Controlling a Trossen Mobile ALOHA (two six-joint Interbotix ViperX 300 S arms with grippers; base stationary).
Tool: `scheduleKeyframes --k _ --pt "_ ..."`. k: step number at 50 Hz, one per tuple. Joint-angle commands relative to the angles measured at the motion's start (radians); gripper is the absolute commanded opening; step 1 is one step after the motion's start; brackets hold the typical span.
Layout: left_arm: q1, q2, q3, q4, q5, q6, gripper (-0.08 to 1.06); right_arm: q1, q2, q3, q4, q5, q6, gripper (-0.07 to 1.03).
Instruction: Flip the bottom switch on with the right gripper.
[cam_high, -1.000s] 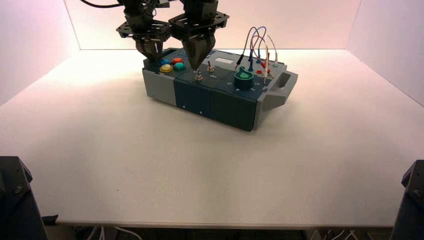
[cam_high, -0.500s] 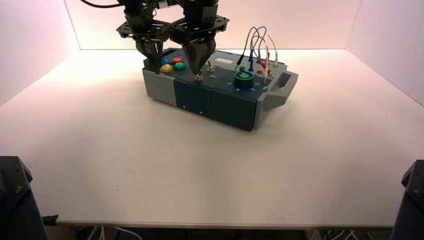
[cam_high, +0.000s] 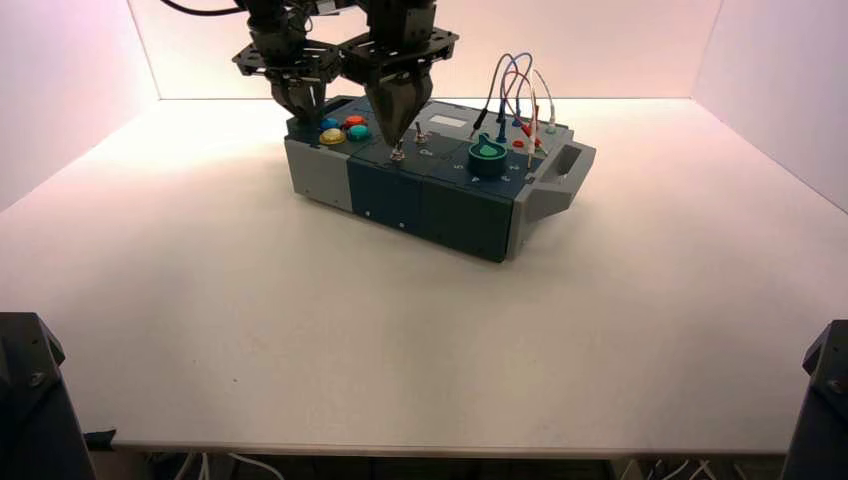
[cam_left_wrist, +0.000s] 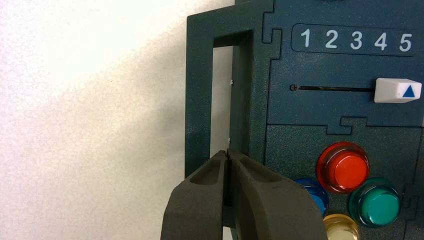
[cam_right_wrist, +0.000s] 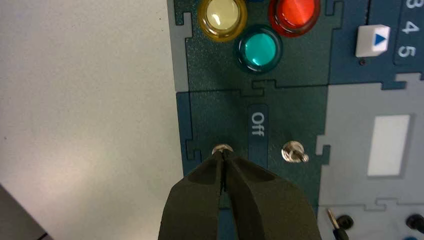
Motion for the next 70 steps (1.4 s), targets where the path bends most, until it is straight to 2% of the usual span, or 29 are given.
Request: scheduleKeyframes --k 1,17,45,55,62,70 --pt "0.021 0.011 0.006 0.005 -0.003 0.003 -0.03 -0.005 -0.066 -0.023 -0.002 0.008 -0.005 -0.02" --pt "0.023 -0.041 0.002 0.005 -0.002 -0.014 -0.03 -0.005 -0.114 0.002 0.002 0.035 -0.003 -0.02" --pt "0.023 -0.224 -0.018 0.002 0.091 -0.023 -0.03 -0.015 -0.227 0.153 0.003 0.011 0.006 -0.02" --pt "0.021 -0.284 0.032 -0.002 0.126 -0.032 -0.03 -0.017 -0.267 0.202 0.005 -0.006 0.006 -0.02" --pt "0.017 -0.316 0.069 -0.005 0.094 -0.032 -0.03 -0.02 -0.291 0.233 0.002 -0.021 0.006 -0.02" --pt "0.0 -0.342 0.092 -0.011 0.078 -0.031 -0.03 -0.026 -0.331 0.296 -0.003 -0.081 -0.008 -0.02"
